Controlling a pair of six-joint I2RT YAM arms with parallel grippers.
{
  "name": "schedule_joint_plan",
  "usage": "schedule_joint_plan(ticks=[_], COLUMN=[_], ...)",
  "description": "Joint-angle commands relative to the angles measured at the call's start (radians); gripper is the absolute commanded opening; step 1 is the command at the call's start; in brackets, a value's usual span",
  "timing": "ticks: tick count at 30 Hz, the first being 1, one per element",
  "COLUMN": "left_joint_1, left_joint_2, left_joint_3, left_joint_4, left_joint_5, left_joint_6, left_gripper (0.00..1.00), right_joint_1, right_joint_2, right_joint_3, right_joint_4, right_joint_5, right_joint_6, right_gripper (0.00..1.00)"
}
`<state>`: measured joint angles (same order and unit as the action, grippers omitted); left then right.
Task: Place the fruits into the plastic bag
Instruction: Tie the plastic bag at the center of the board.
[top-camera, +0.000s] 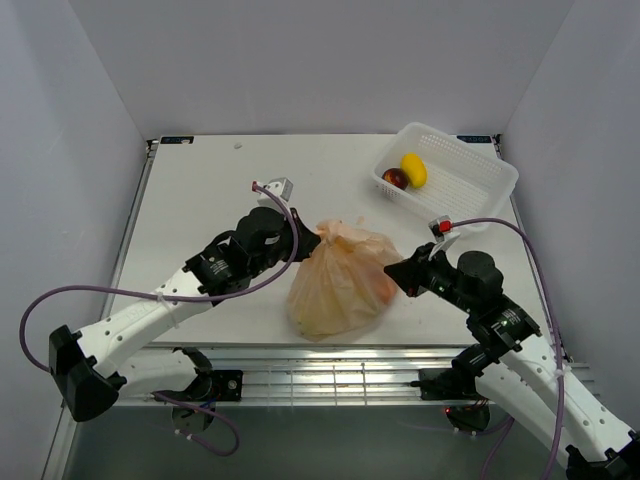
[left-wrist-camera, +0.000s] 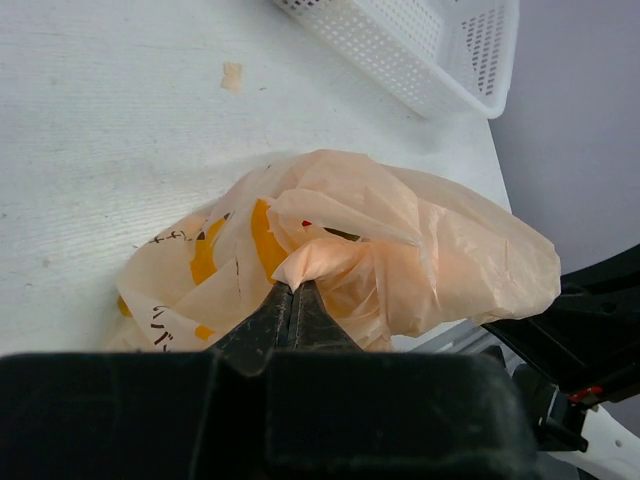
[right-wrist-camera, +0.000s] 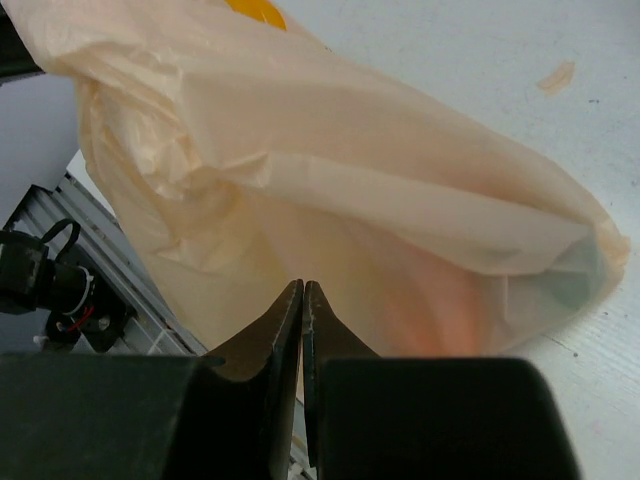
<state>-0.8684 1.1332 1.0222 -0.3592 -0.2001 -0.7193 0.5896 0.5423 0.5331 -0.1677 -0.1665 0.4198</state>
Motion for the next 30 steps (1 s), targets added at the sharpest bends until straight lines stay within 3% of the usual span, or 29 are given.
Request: schedule_joint_plan(ticks=[1,5,8,13,19,23,30], left_joint_1=[0.019,0.026,0.028,0.026,0.026,0.026,0.026], left_joint_2=[-0.056,-0.014,0.005,0.013,0.022,0.019,0.025], left_joint_3=[0.0,0.01,-0.001,-0.016,-0.008,-0.004,-0.005], left_joint_4=[-0.048,0.003,0.04,0.081,0.068,0.062,0.065], left_joint_5=[-0.066,0.08,0.157,0.194,0.199,0.199,0.248], left_joint_6=[0.02,0.041,0.049,0.031,0.024,0.02,-0.012], left_gripper=[0.0,0.0,0.0,0.0,0.0,0.0,0.0], right_joint_1=[0.001,0.001,0.004,0.004,0.004,0.004,0.004], right_joint_2=[-0.016,0.077,0.105,0.104,0.134,0.169,0.234], right_joint_3=[0.056,0.047,0.021,-0.018,-0.081,-0.079,-0.085], right_joint_4=[-0.12,0.066,0.222,0.289,0.457,0.517,0.666], right_joint_5=[-0.05,-0.299,-0.375,-0.297,-0.156,-0.14,-0.128], right_joint_6=[0.016,0.02,0.016,-0.001,-0.016,-0.045,-0.039], right_gripper=[0.08,0.08,0.08,0.25,0.53,0.6,0.61])
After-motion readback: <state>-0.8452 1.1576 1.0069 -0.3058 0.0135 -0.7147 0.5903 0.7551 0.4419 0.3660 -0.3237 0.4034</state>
